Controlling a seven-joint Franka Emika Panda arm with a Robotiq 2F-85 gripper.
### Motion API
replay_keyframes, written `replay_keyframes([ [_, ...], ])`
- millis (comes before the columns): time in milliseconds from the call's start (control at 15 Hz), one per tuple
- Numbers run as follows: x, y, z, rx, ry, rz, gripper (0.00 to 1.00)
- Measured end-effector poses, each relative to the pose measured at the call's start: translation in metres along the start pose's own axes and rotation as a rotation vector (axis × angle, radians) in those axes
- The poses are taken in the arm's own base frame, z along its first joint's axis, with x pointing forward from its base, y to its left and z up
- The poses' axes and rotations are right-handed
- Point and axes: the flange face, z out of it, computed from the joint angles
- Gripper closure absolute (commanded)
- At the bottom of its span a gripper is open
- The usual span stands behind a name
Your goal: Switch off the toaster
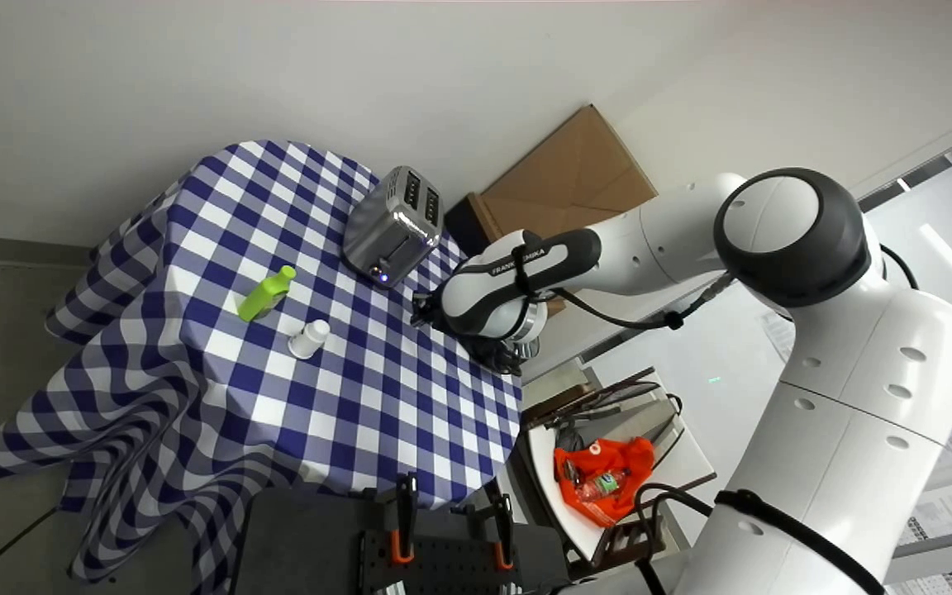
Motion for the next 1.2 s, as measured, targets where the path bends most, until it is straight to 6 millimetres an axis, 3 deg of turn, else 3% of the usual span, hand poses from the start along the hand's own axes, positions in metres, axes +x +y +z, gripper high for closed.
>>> replay_keyframes([
  [667,0.009,-0.024,-0.009,0.033,0.046,-0.031,1.00],
  [1200,0.022,-0.040,0.008,0.038,0.066,-0.057,1.00],
])
